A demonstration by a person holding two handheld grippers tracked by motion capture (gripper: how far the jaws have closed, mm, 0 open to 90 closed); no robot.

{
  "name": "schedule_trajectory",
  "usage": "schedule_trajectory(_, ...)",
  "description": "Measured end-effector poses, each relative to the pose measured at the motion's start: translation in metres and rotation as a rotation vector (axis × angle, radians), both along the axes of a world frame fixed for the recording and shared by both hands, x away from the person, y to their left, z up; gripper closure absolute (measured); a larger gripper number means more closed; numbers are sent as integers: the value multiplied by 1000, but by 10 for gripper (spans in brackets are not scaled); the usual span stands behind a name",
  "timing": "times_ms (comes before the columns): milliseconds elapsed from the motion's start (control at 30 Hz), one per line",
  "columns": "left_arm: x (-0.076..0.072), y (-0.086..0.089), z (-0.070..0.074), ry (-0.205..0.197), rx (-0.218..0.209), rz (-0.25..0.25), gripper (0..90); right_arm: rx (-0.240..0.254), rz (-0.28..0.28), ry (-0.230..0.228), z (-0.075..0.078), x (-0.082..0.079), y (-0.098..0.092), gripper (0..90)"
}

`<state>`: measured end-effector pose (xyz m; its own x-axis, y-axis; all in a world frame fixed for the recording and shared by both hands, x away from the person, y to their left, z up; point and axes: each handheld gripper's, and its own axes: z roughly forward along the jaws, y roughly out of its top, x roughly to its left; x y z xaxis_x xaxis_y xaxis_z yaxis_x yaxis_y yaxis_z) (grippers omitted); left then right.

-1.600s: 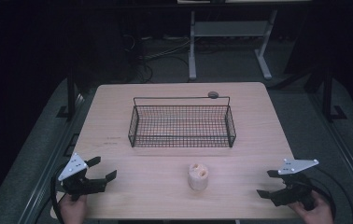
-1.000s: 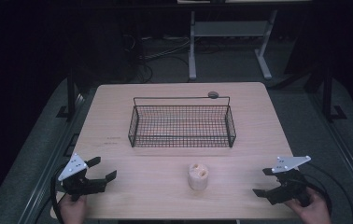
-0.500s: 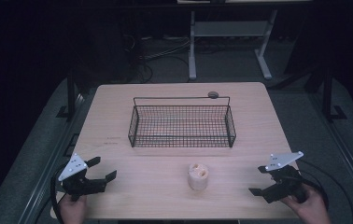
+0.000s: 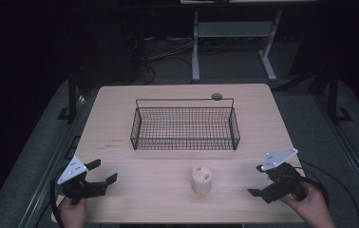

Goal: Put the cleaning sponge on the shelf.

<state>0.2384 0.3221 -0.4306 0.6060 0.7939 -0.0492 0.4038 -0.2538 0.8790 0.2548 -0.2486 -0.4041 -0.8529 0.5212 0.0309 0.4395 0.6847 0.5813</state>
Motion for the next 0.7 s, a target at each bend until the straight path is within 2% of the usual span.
schedule_trajectory(300, 0, 1, 0, -2, -1, 3, 139, -26, 36, -12, 8, 4, 11, 146)
schedule_trajectory(700, 0, 3, 1, -4, -7, 8, 139, -51, 77, -4, 13, 9, 23, 145)
